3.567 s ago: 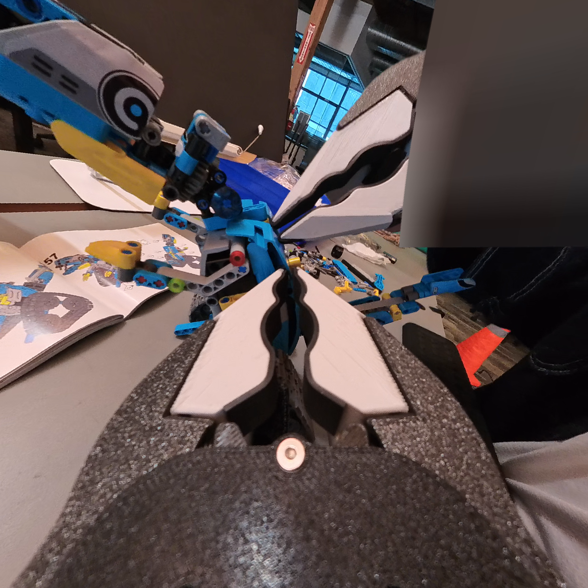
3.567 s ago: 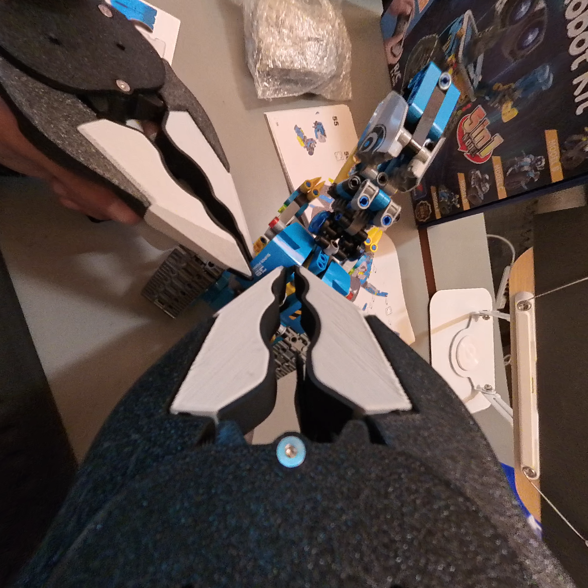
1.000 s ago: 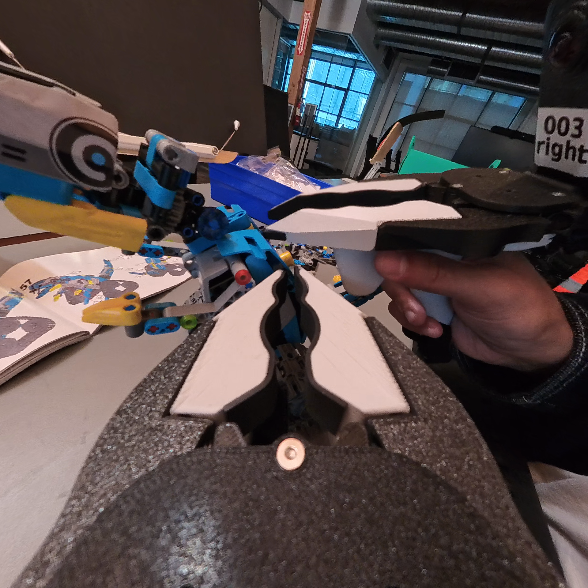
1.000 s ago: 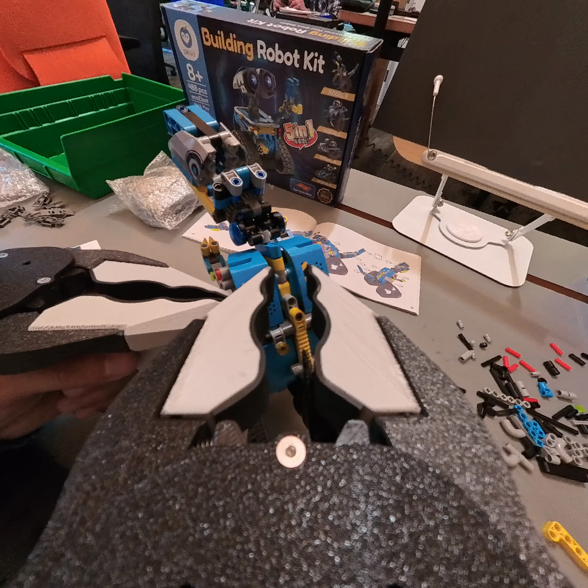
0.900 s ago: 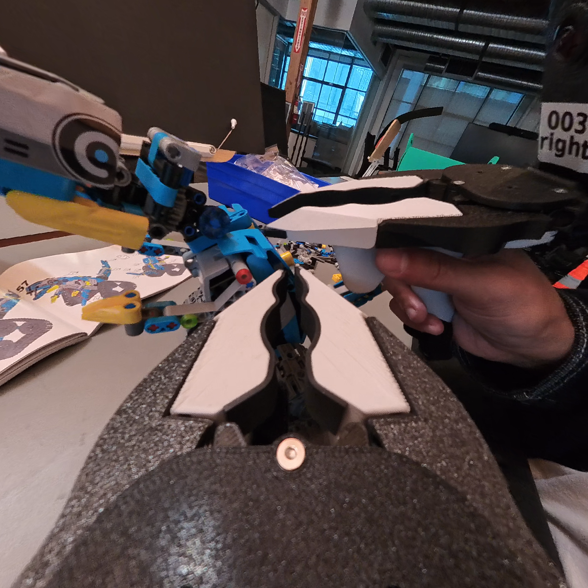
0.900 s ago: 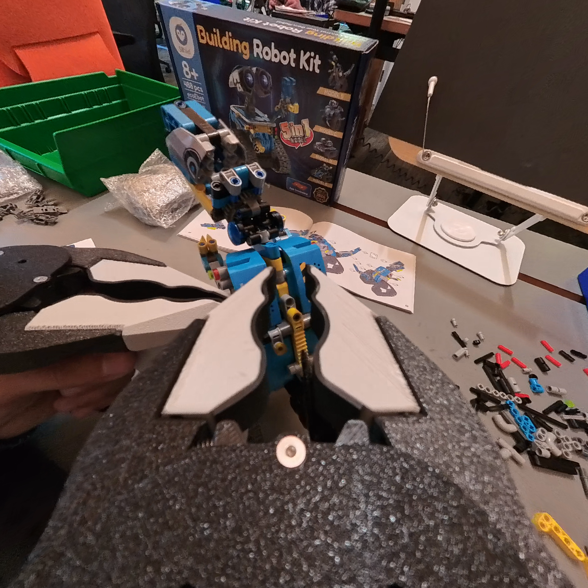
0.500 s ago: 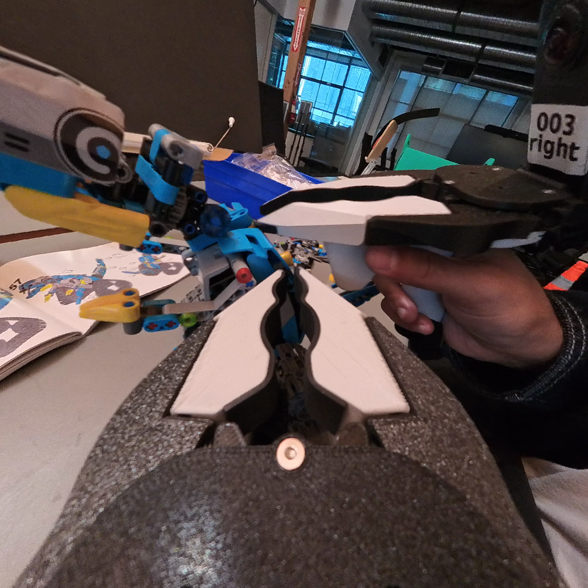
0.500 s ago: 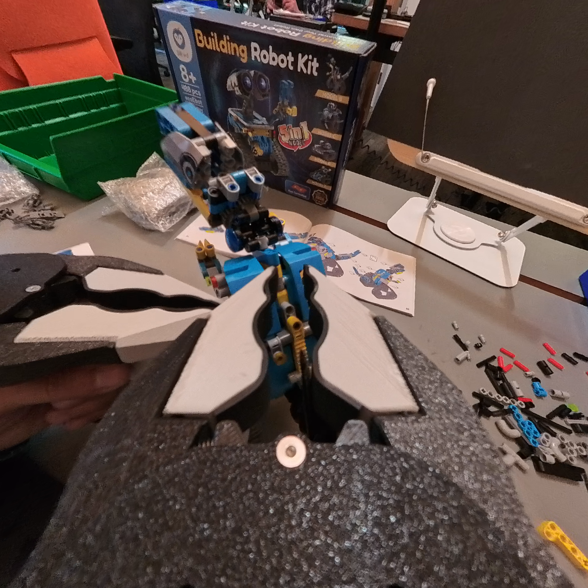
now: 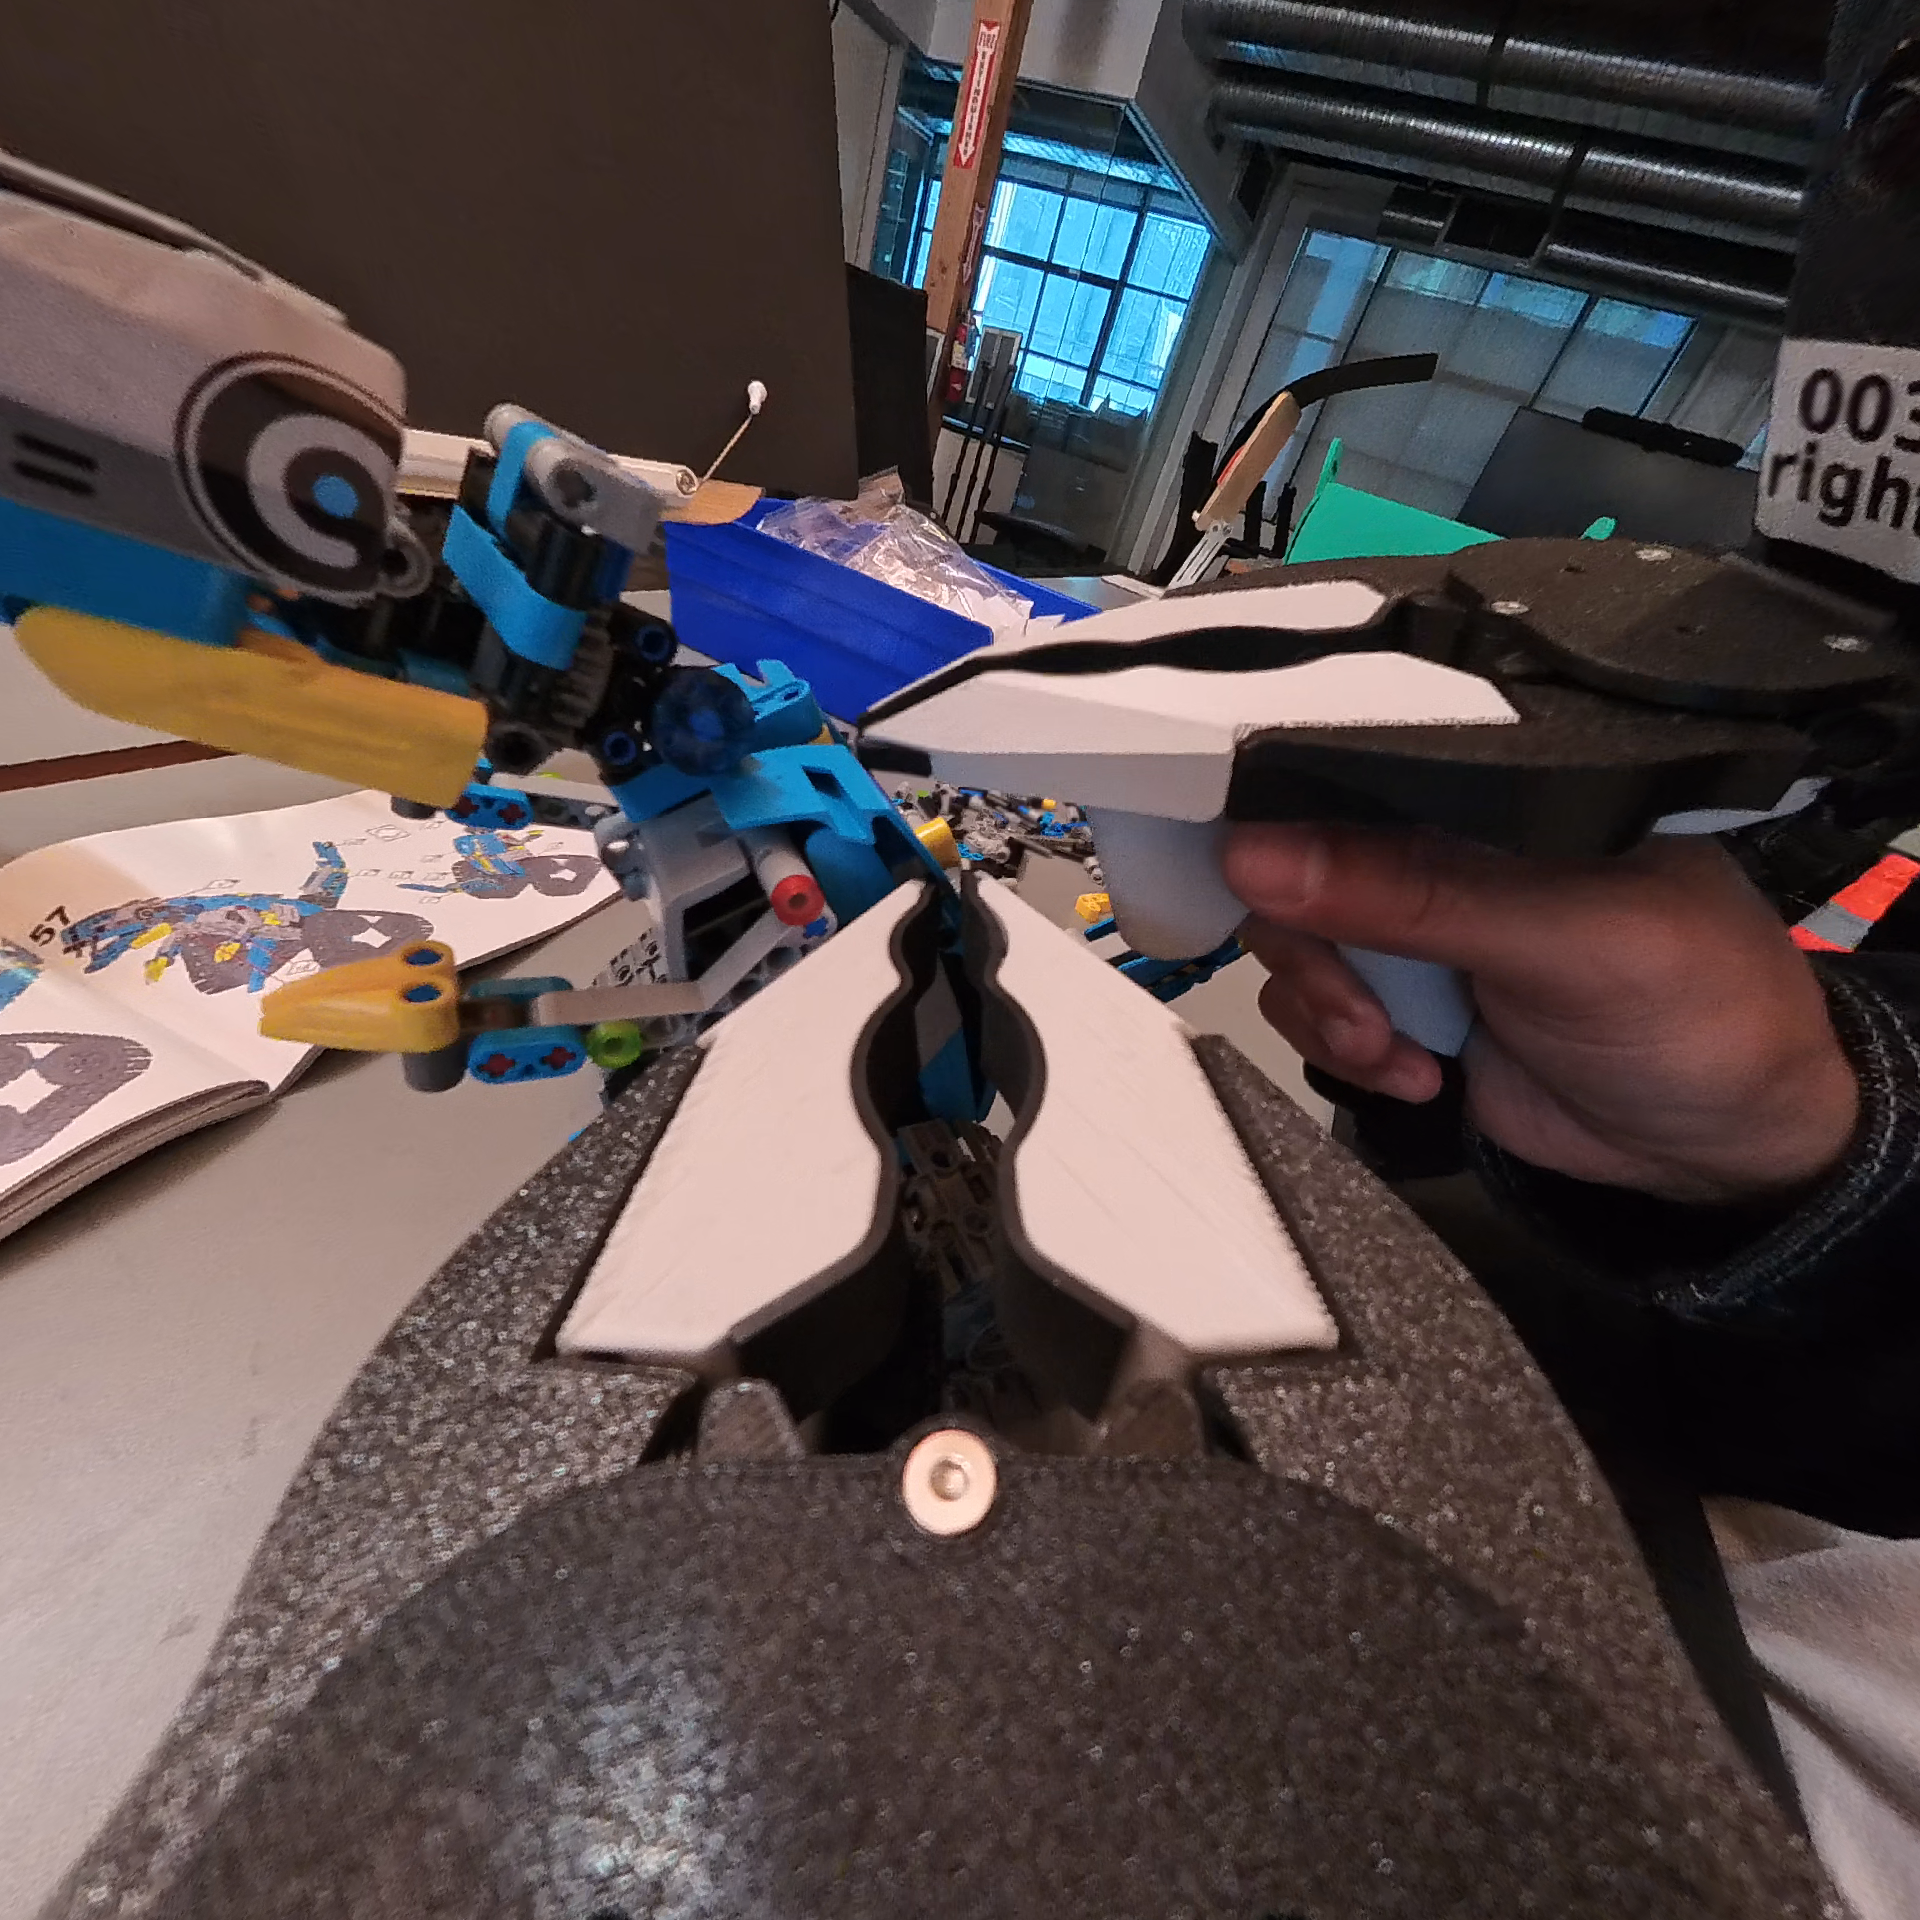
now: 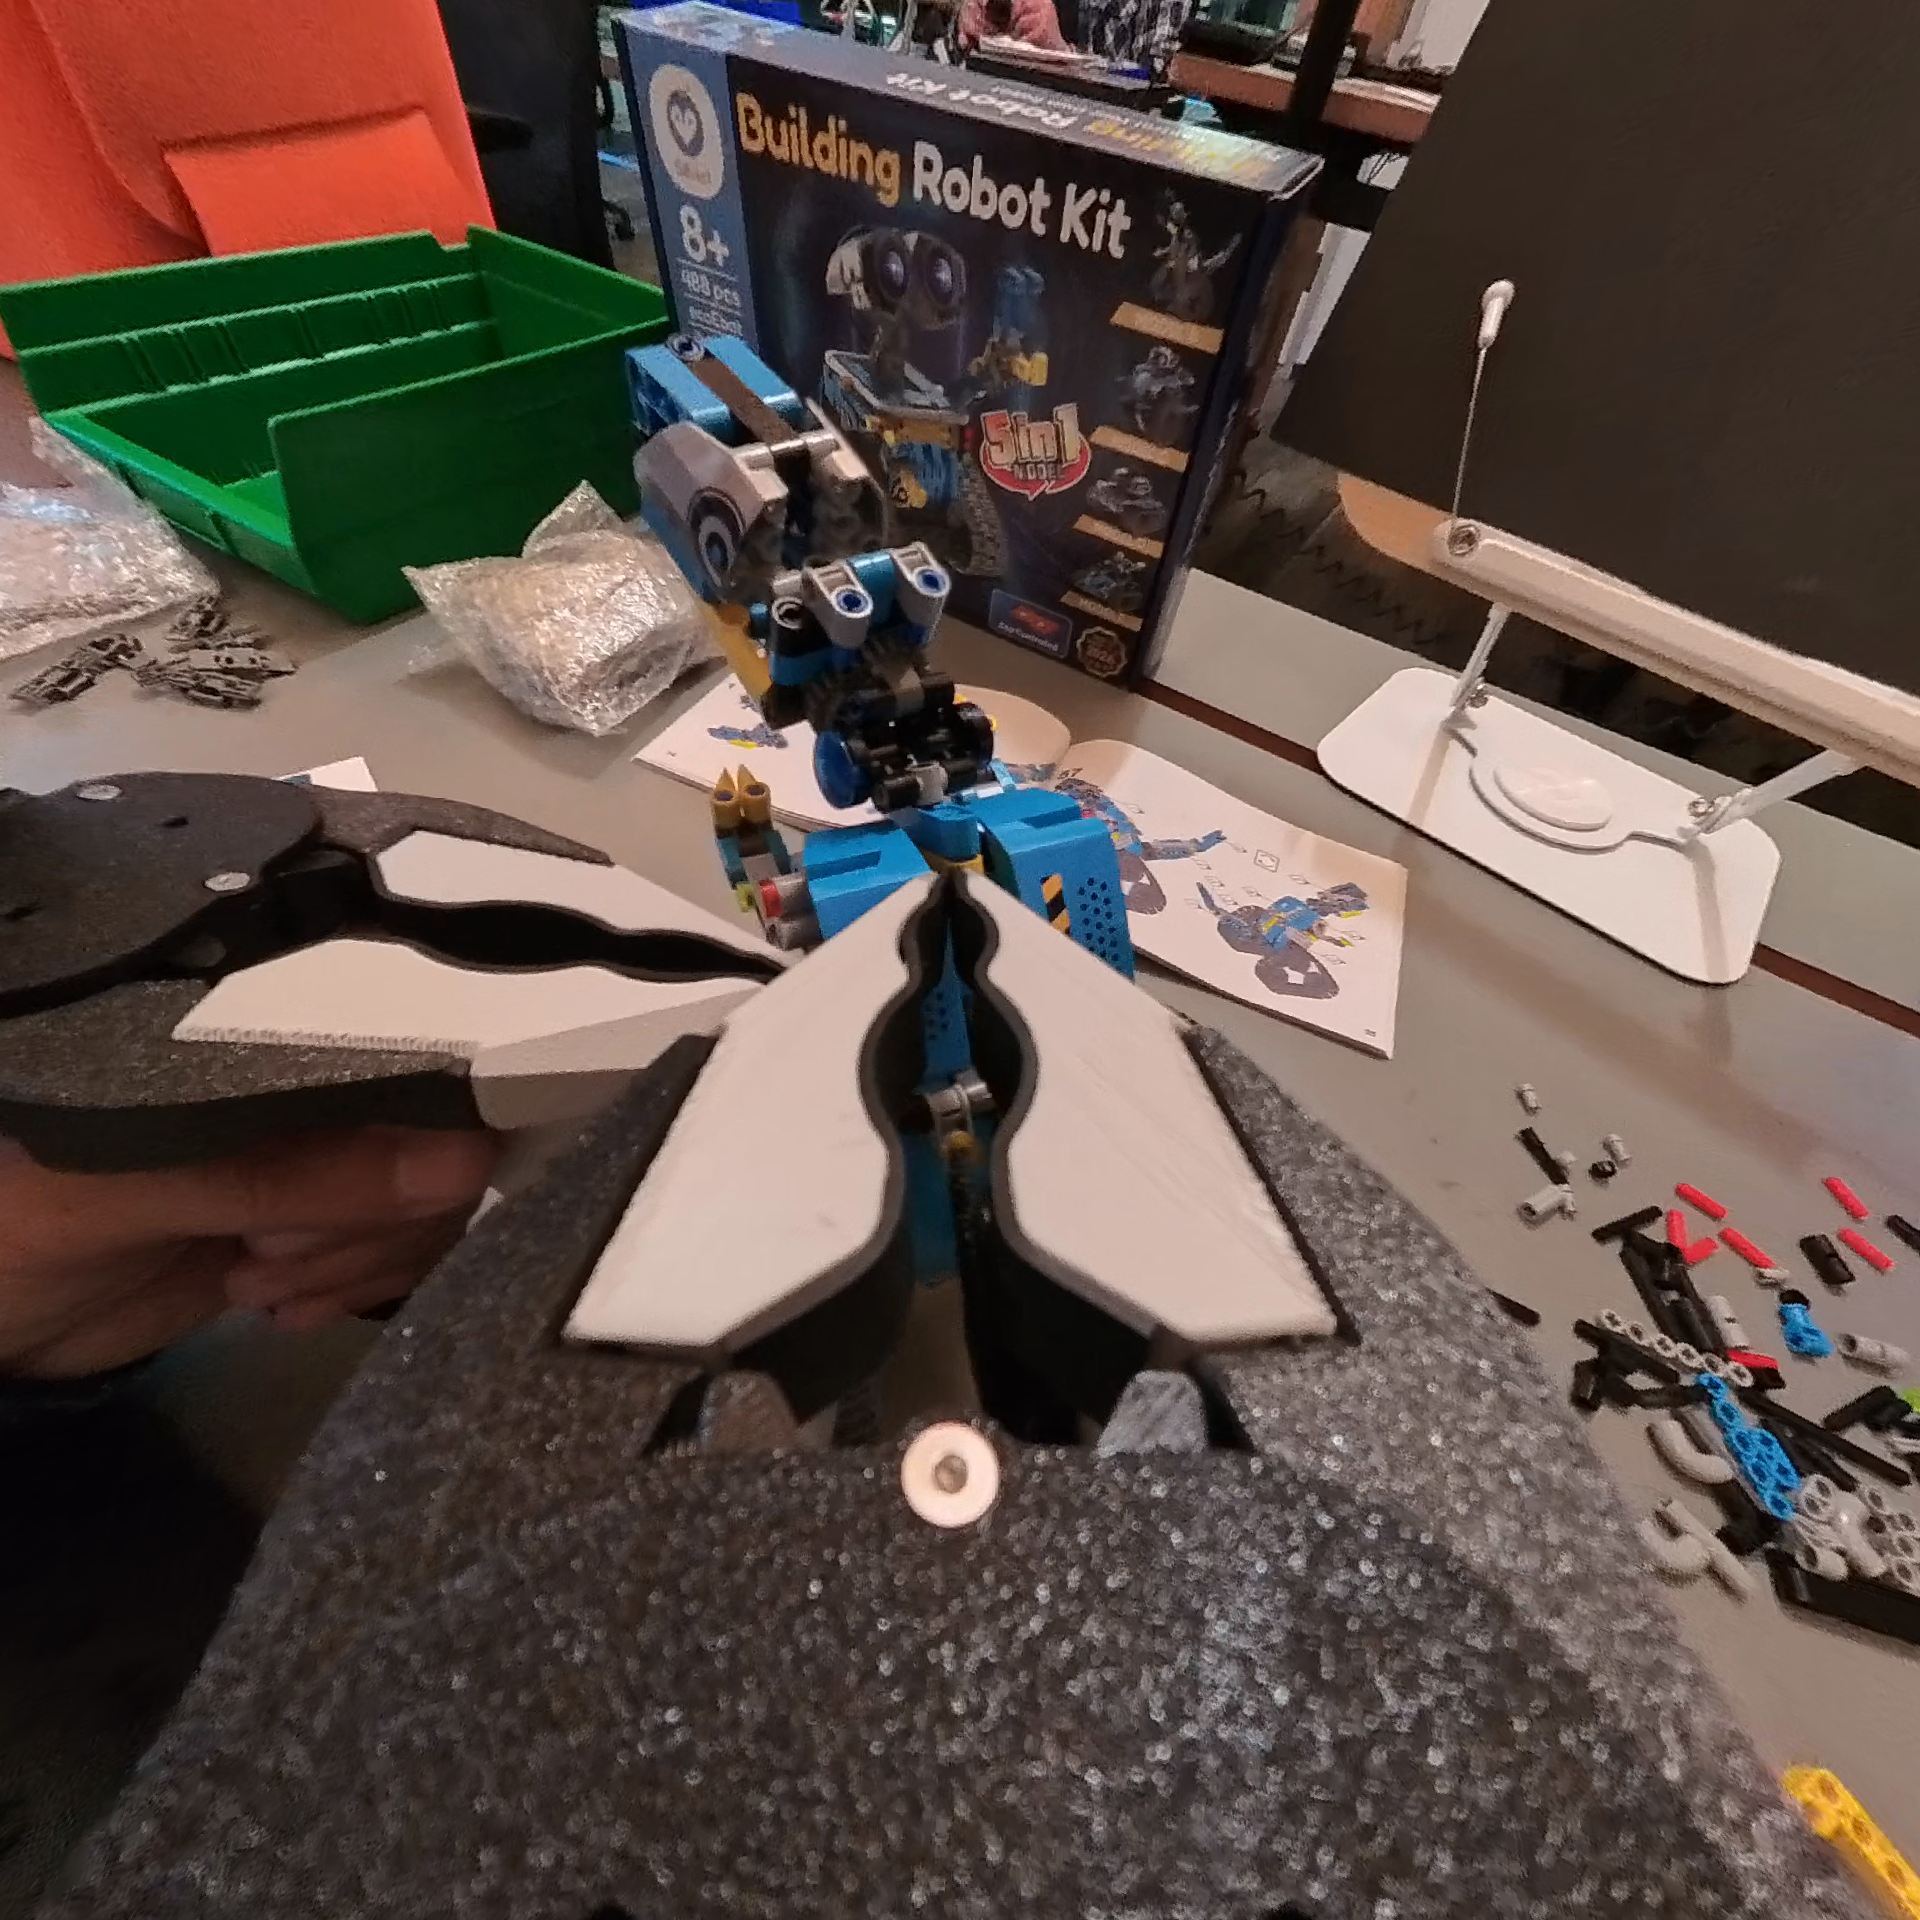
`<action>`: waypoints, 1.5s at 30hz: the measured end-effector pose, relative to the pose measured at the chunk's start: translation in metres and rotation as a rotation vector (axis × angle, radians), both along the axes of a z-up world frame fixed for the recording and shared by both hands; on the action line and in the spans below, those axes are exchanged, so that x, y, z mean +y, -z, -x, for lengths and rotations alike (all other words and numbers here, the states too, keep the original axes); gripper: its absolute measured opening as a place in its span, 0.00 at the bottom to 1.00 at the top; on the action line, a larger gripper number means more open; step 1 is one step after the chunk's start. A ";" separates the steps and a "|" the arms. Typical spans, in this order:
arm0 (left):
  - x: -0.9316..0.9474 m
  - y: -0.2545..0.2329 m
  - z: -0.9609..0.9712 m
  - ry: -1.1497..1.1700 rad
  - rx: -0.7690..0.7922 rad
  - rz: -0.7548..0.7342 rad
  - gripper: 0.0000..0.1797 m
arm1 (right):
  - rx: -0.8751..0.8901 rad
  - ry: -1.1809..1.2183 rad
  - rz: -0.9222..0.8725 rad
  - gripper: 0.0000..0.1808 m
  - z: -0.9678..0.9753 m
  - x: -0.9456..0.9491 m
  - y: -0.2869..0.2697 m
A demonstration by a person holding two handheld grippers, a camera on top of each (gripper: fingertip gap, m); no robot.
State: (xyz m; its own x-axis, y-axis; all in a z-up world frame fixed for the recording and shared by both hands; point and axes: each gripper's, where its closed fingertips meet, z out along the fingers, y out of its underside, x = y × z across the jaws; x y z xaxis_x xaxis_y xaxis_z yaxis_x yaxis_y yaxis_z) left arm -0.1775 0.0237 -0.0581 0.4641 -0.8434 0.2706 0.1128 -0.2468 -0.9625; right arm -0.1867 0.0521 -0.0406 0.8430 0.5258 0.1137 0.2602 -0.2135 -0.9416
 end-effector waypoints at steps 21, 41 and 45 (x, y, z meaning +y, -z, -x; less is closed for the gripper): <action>0.001 0.000 0.000 0.002 0.002 0.003 0.01 | -0.013 0.011 0.018 0.00 -0.001 -0.001 0.002; 0.001 0.001 0.001 0.002 0.008 0.002 0.01 | -0.003 0.026 0.045 0.00 -0.004 0.000 0.004; 0.003 0.001 0.002 -0.003 0.007 0.011 0.01 | -0.010 0.022 0.038 0.00 -0.001 0.002 0.003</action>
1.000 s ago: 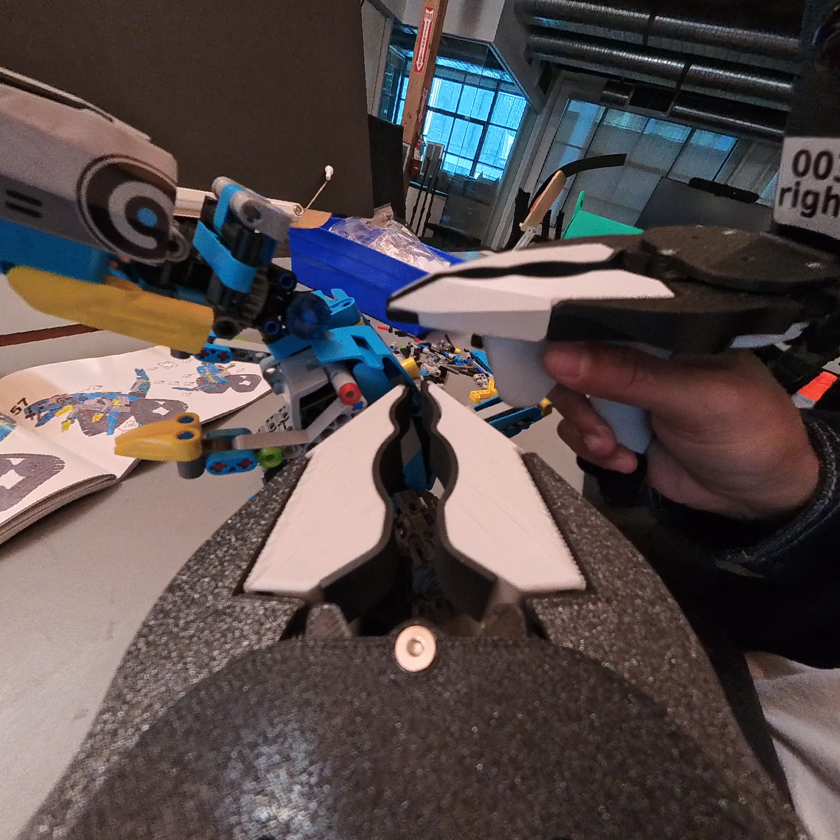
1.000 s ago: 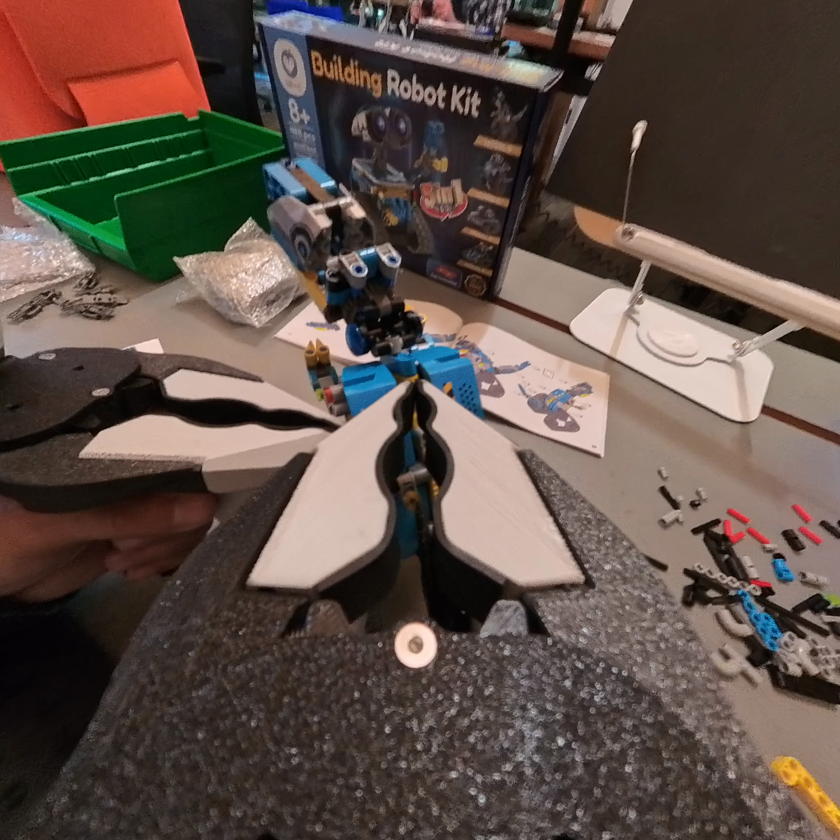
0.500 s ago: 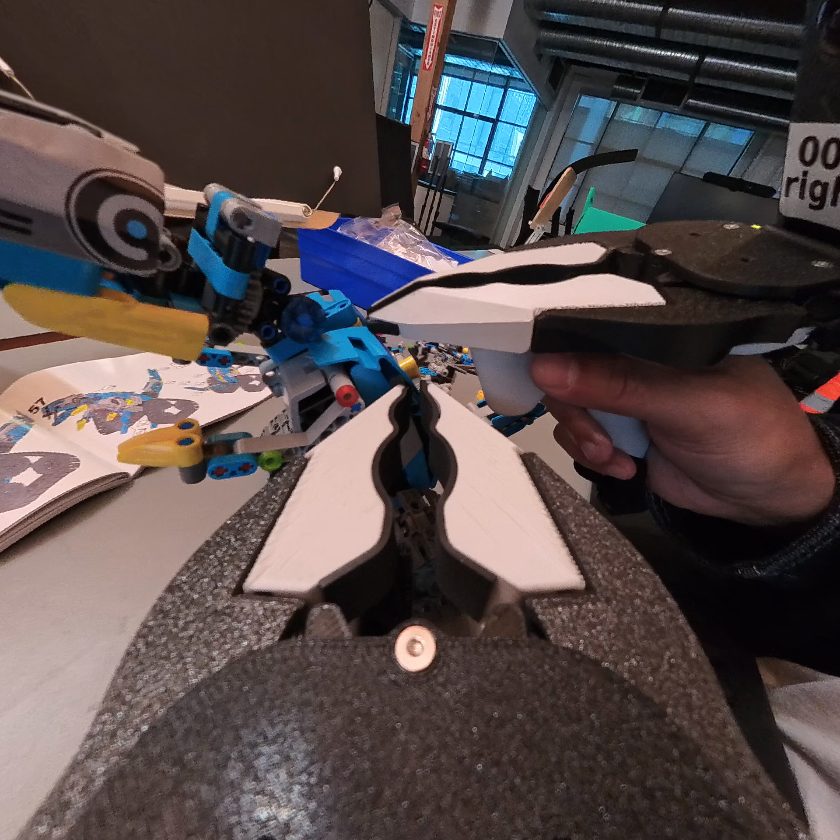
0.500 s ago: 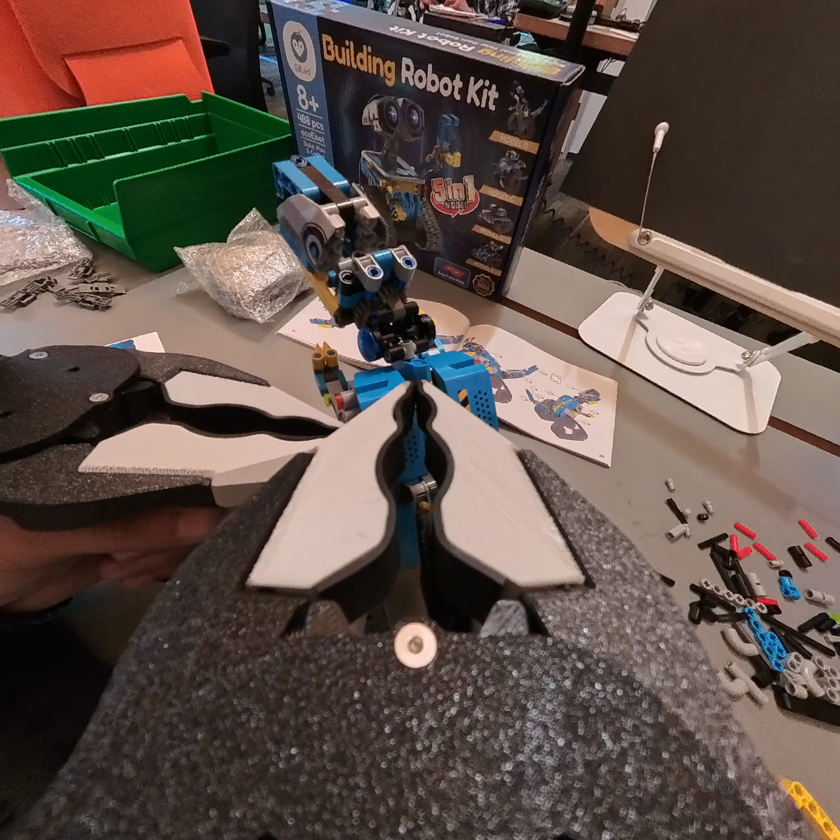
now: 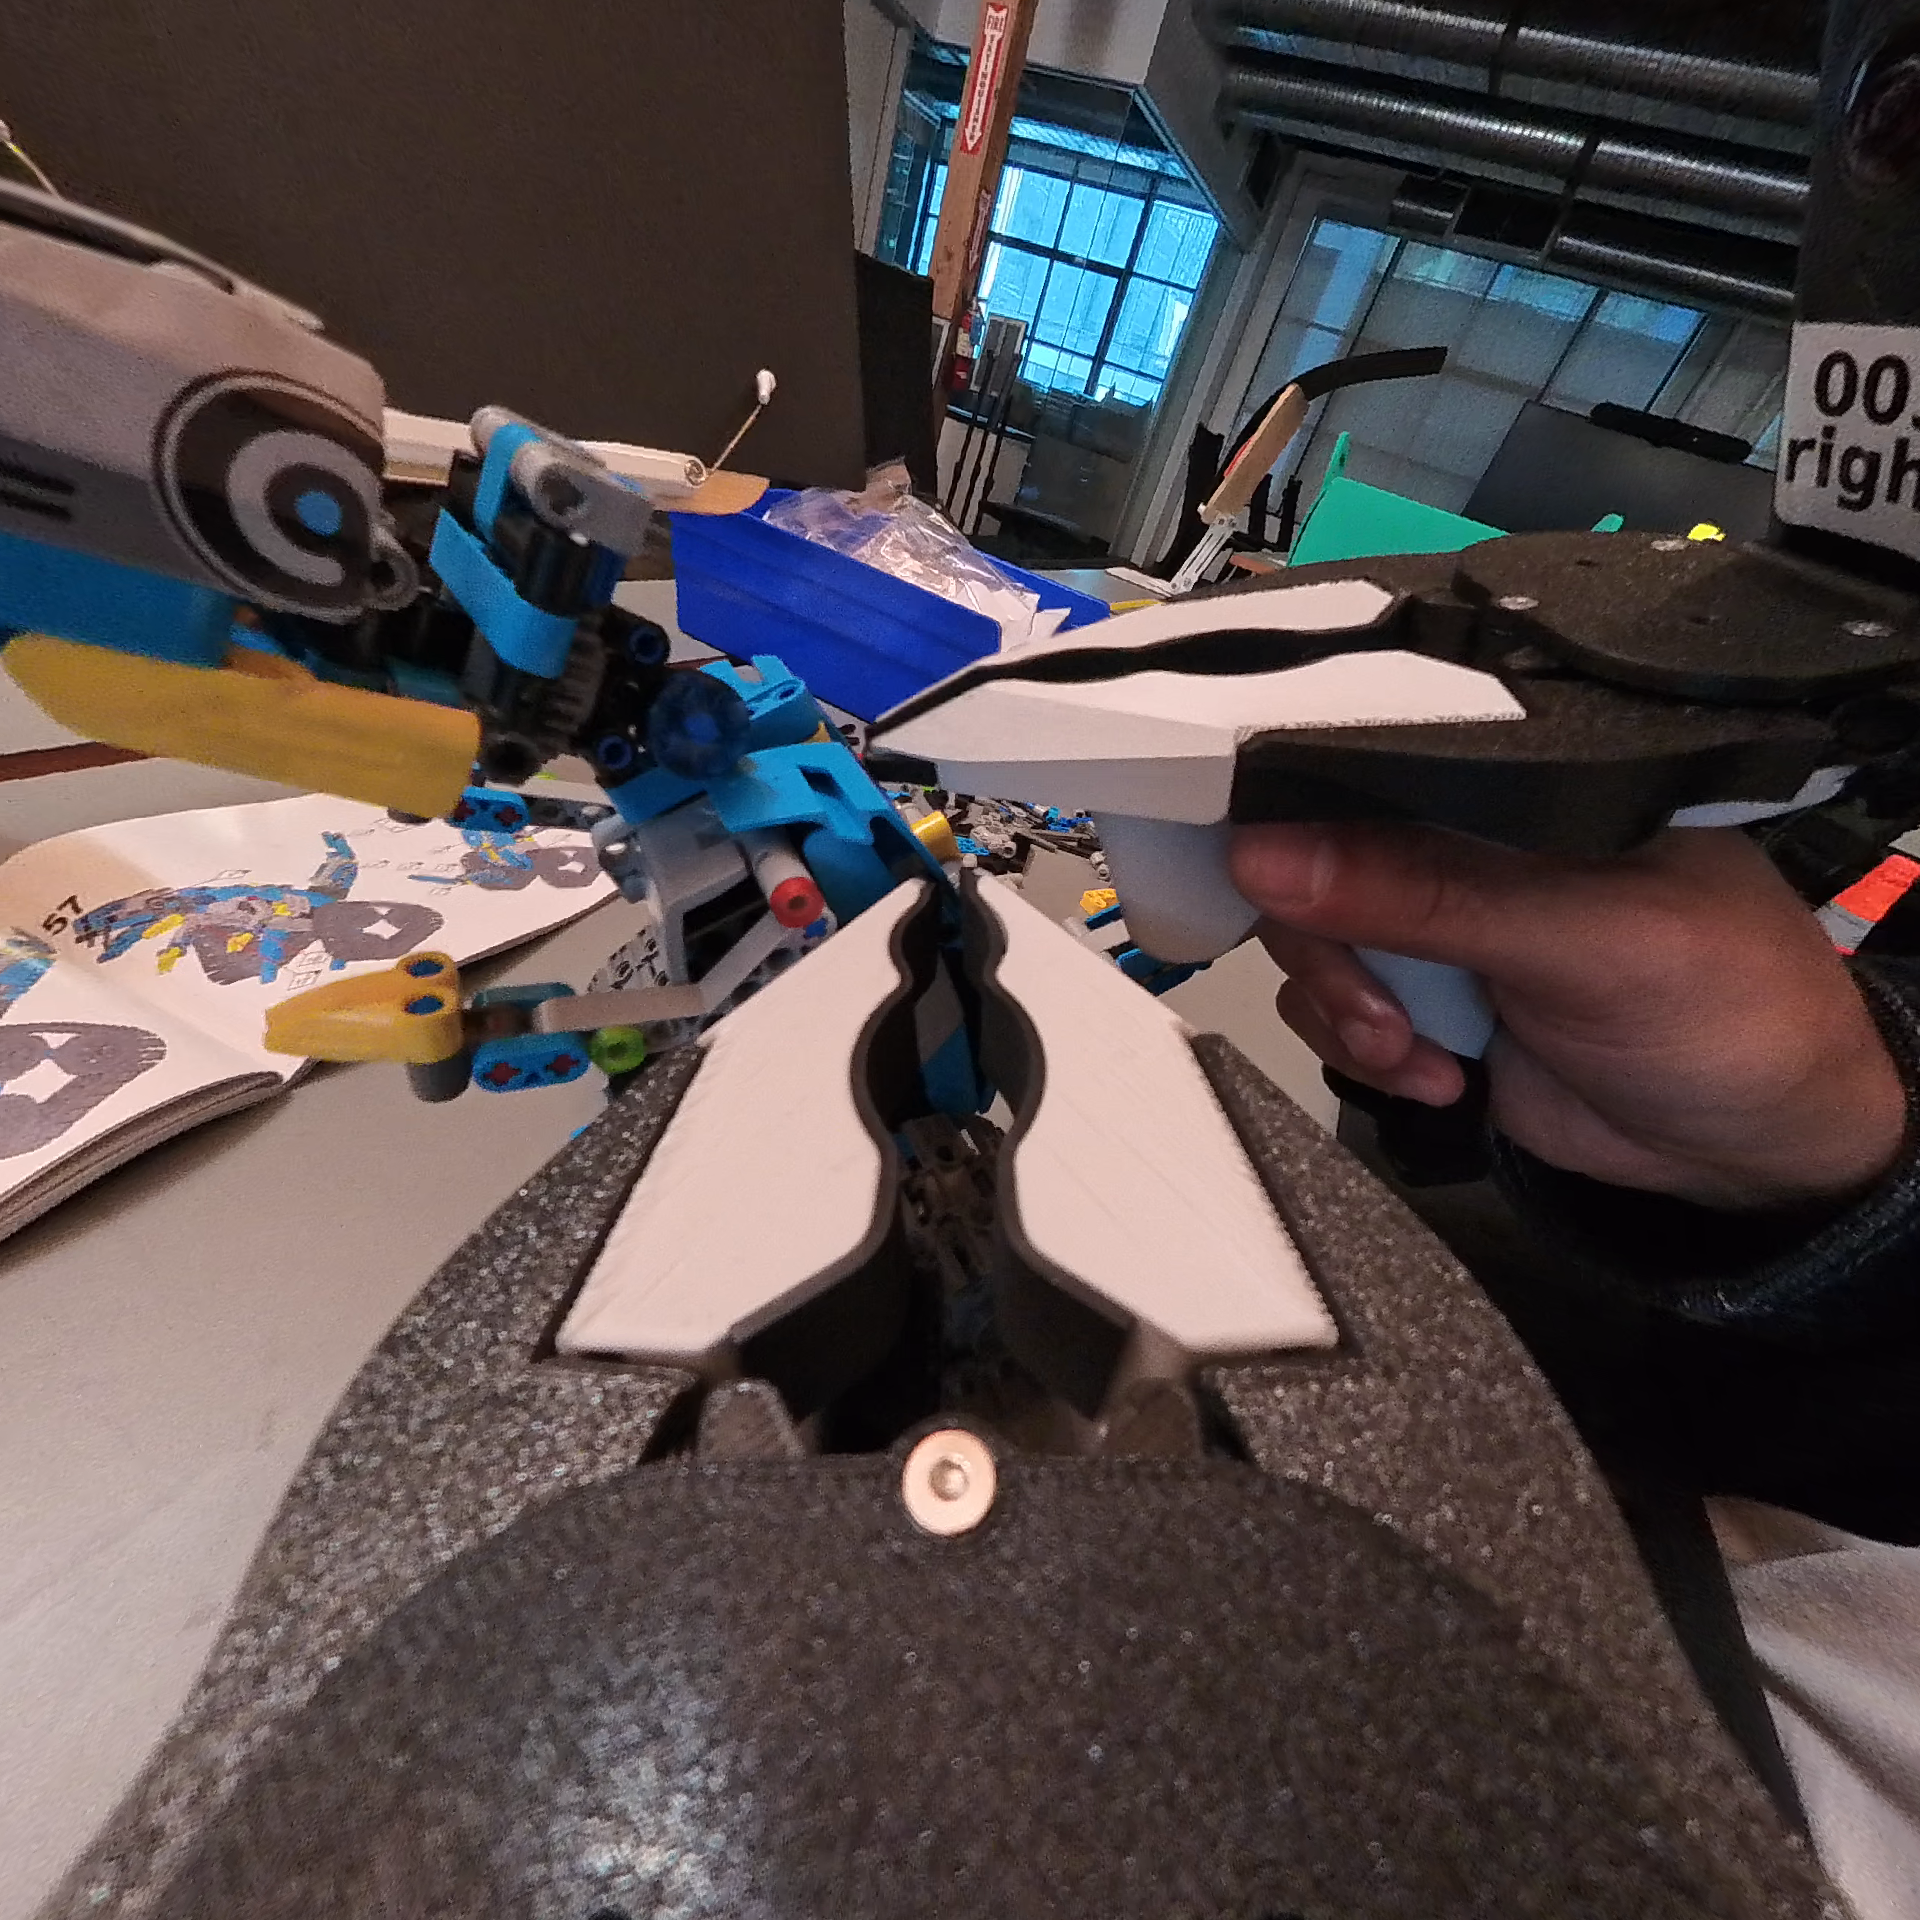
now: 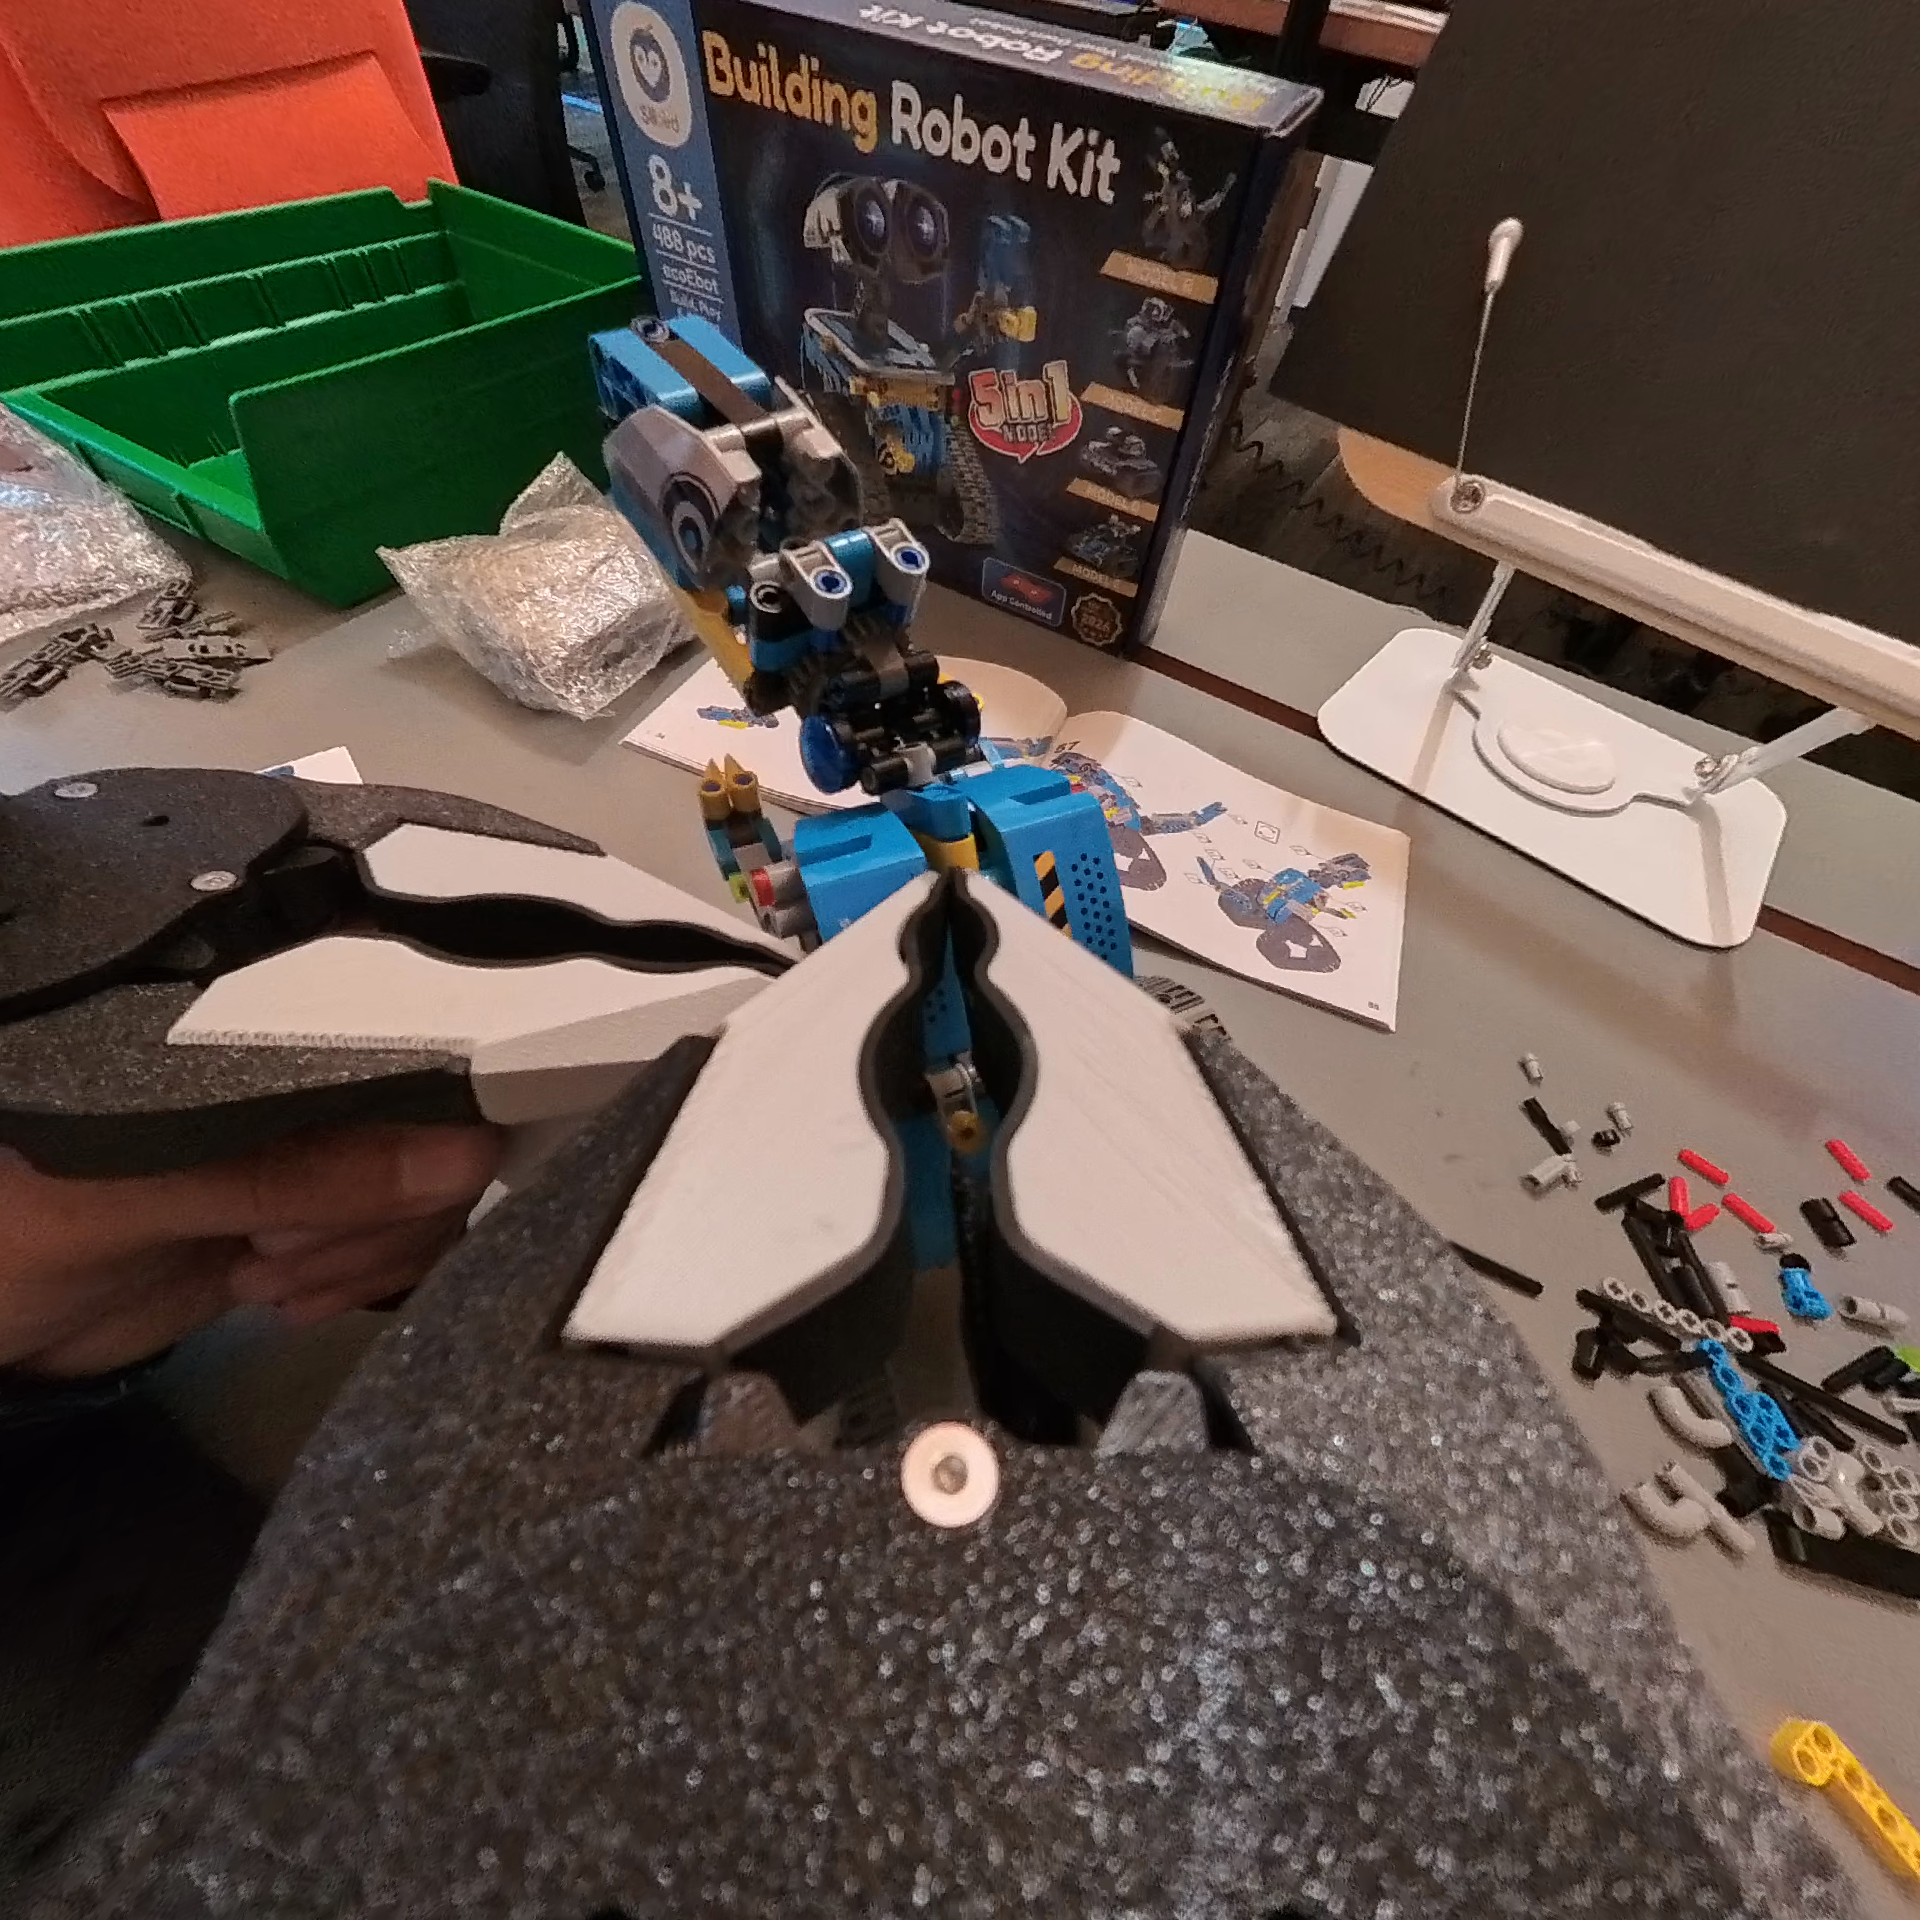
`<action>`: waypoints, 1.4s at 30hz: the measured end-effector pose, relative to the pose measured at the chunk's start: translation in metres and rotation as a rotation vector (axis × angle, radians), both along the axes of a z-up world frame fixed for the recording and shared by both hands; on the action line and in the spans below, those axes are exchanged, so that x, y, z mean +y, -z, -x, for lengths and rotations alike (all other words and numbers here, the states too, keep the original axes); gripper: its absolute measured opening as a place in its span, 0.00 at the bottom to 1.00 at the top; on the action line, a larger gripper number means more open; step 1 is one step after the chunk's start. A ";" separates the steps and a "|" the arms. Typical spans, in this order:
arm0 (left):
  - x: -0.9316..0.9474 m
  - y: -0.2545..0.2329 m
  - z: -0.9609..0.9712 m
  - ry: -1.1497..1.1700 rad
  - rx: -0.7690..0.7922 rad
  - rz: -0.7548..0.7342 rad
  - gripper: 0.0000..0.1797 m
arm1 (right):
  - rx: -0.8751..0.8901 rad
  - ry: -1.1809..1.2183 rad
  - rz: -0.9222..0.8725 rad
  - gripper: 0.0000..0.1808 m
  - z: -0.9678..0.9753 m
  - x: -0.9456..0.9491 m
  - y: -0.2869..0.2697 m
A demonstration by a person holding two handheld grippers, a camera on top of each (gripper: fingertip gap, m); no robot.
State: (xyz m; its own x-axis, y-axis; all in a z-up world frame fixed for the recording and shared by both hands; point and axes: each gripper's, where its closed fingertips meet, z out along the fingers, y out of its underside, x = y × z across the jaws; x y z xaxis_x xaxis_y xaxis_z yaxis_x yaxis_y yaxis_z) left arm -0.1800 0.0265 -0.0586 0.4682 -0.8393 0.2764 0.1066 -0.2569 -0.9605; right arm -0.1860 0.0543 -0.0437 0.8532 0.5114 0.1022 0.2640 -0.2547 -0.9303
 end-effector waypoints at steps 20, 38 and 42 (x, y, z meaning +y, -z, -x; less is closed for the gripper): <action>0.001 0.001 0.000 -0.009 0.016 -0.008 0.01 | -0.023 -0.001 -0.019 0.00 0.005 0.004 -0.002; 0.019 -0.001 0.026 0.025 0.101 0.014 0.01 | 0.169 -0.111 -0.168 0.00 -0.037 -0.022 -0.126; 0.029 -0.001 0.048 0.045 0.105 0.062 0.01 | 0.131 -0.202 -0.078 0.02 -0.064 -0.007 -0.112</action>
